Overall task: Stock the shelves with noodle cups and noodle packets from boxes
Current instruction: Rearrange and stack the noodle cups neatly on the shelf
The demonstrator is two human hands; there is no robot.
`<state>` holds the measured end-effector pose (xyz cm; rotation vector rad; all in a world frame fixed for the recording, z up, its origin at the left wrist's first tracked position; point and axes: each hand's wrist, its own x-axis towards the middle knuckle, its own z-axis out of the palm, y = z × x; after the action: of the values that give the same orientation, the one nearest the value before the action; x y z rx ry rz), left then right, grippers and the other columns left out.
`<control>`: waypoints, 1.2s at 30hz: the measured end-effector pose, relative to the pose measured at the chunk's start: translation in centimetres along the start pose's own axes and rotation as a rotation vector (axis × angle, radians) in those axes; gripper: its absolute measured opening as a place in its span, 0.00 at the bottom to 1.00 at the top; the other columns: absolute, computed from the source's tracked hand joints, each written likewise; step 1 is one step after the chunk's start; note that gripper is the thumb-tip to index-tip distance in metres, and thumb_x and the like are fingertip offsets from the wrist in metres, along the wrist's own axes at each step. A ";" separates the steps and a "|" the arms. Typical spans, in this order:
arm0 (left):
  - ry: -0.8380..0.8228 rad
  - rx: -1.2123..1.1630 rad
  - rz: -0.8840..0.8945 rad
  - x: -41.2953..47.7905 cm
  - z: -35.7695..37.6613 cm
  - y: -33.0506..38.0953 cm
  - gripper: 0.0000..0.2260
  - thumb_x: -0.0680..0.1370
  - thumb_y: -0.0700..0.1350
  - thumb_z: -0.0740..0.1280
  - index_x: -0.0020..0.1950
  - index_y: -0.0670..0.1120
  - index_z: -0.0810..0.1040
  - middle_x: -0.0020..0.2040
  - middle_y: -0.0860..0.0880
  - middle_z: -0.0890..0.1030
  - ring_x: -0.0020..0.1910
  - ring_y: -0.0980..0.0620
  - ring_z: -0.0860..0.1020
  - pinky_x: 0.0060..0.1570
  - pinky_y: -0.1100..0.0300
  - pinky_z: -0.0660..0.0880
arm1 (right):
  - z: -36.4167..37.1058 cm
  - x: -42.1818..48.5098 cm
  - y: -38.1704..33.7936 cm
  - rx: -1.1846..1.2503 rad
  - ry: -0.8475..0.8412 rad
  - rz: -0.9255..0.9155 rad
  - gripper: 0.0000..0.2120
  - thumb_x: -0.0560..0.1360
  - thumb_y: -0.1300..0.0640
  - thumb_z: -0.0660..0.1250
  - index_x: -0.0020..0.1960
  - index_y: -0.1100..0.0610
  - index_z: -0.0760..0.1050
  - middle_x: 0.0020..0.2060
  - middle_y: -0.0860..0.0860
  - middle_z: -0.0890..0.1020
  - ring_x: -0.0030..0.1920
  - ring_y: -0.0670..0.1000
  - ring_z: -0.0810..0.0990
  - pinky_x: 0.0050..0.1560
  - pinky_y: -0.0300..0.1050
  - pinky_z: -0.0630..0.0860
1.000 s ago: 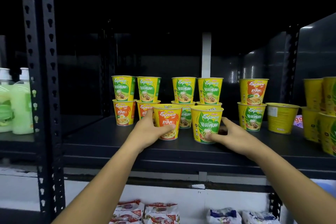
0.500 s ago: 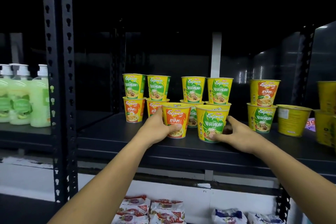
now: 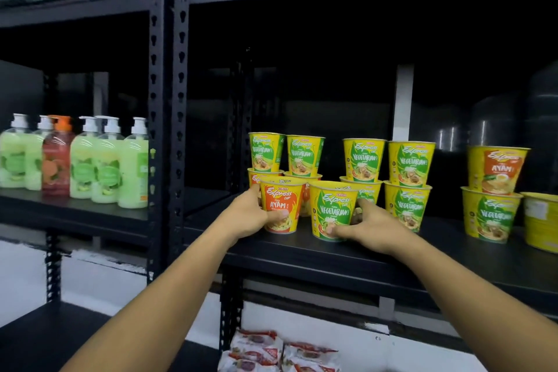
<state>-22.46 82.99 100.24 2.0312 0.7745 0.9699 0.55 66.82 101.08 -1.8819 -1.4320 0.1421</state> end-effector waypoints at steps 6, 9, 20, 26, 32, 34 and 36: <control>-0.004 -0.007 -0.045 -0.2 -3.9 -1.4 0.32 0.71 0.51 0.81 0.71 0.52 0.71 0.60 0.54 0.83 0.59 0.55 0.81 0.63 0.54 0.77 | 3.3 2.7 -2.6 -0.018 -0.029 0.007 0.37 0.65 0.37 0.81 0.66 0.48 0.69 0.57 0.47 0.81 0.57 0.50 0.80 0.63 0.52 0.76; -0.027 -0.002 -0.059 0.4 -5.2 -2.0 0.36 0.68 0.55 0.83 0.72 0.52 0.71 0.61 0.53 0.84 0.60 0.53 0.82 0.67 0.47 0.76 | 4.5 3.4 -2.8 0.000 -0.017 0.012 0.39 0.64 0.36 0.80 0.67 0.50 0.70 0.55 0.47 0.81 0.55 0.50 0.81 0.61 0.52 0.77; 0.031 0.054 -0.043 1.6 -4.6 -3.7 0.30 0.73 0.54 0.79 0.71 0.56 0.70 0.58 0.56 0.81 0.57 0.58 0.80 0.54 0.60 0.74 | 5.1 4.0 -1.8 0.042 -0.059 0.007 0.32 0.68 0.39 0.79 0.67 0.46 0.74 0.59 0.46 0.81 0.58 0.49 0.79 0.63 0.52 0.75; 0.052 0.044 -0.054 1.8 -4.6 -3.9 0.27 0.73 0.53 0.79 0.67 0.55 0.71 0.56 0.53 0.83 0.55 0.56 0.81 0.48 0.63 0.74 | 5.2 4.3 -1.5 0.022 -0.059 -0.017 0.30 0.67 0.37 0.78 0.65 0.46 0.76 0.59 0.44 0.82 0.58 0.47 0.80 0.64 0.52 0.75; 0.082 0.016 -0.064 1.9 -4.7 -4.1 0.27 0.73 0.51 0.80 0.67 0.53 0.72 0.54 0.55 0.83 0.52 0.58 0.81 0.45 0.64 0.73 | 5.4 3.9 -2.0 -0.109 -0.067 -0.034 0.33 0.72 0.32 0.72 0.71 0.47 0.73 0.66 0.47 0.79 0.64 0.51 0.77 0.57 0.44 0.70; 0.088 0.020 -0.057 1.8 -4.7 -4.0 0.25 0.74 0.49 0.79 0.67 0.53 0.73 0.52 0.57 0.82 0.50 0.62 0.80 0.44 0.67 0.72 | 5.5 3.9 -2.2 -0.147 -0.089 -0.025 0.33 0.73 0.32 0.69 0.73 0.47 0.71 0.68 0.48 0.78 0.66 0.53 0.76 0.58 0.45 0.71; 0.094 0.024 -0.054 1.8 -4.7 -4.1 0.24 0.74 0.49 0.79 0.66 0.53 0.73 0.51 0.59 0.81 0.49 0.63 0.79 0.43 0.67 0.71 | 5.7 4.0 -2.4 -0.202 -0.105 -0.014 0.34 0.75 0.31 0.67 0.74 0.48 0.71 0.69 0.50 0.77 0.67 0.54 0.76 0.60 0.46 0.72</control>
<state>-26.16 88.28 99.67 1.9864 0.8899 1.0361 -2.76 73.26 99.92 -2.0527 -1.5803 0.0933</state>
